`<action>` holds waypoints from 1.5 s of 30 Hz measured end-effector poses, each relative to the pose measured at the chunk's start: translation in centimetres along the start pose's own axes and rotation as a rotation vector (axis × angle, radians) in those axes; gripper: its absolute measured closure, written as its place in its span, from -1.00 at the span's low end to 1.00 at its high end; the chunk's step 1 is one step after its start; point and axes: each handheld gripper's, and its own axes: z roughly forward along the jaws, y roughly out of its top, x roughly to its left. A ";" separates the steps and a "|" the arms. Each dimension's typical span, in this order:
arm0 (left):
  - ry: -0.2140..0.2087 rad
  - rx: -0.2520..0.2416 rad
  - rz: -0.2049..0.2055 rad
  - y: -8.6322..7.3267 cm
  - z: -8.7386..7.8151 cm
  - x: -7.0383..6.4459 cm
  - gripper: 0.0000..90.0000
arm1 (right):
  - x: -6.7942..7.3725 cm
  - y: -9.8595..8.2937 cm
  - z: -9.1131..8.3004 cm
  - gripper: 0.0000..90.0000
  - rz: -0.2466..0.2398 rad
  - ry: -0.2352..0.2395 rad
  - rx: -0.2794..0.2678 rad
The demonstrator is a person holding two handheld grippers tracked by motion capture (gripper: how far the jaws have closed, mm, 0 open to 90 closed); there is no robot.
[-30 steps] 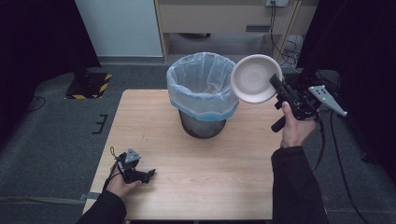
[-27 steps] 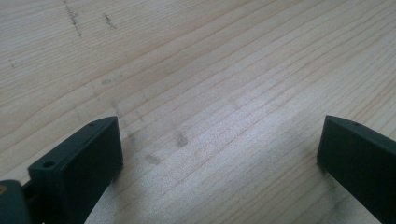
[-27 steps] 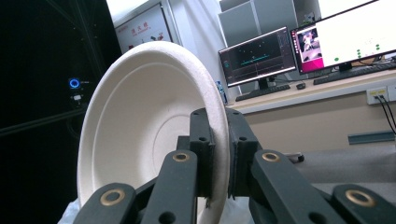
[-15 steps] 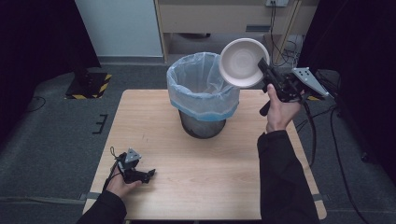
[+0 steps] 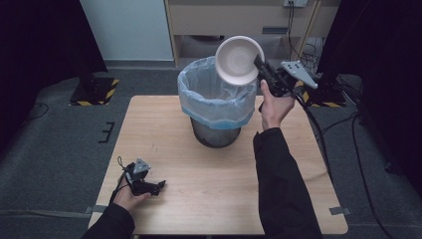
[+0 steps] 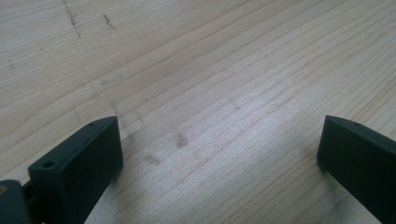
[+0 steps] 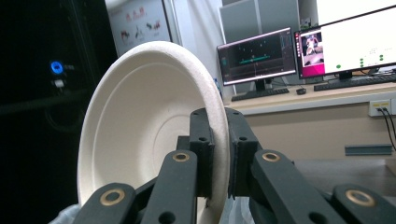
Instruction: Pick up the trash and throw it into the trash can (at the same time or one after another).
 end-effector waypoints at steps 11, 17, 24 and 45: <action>-0.001 -0.001 0.001 0.0 0.0 0.0 -1.00 | 0.2 -1.9 2.8 0.38 -0.021 0.072 0.127; -0.001 -0.001 0.000 0.0 0.0 0.0 -1.00 | -1.1 -0.9 0.6 0.04 0.021 0.085 0.110; 0.000 0.001 0.003 0.0 0.0 0.0 -1.00 | -2.8 -1.9 -4.5 -0.32 0.034 0.095 0.219; 0.000 0.001 0.002 0.0 0.0 0.0 -1.00 | -9.6 -16.8 -17.4 -0.52 -0.103 0.079 0.785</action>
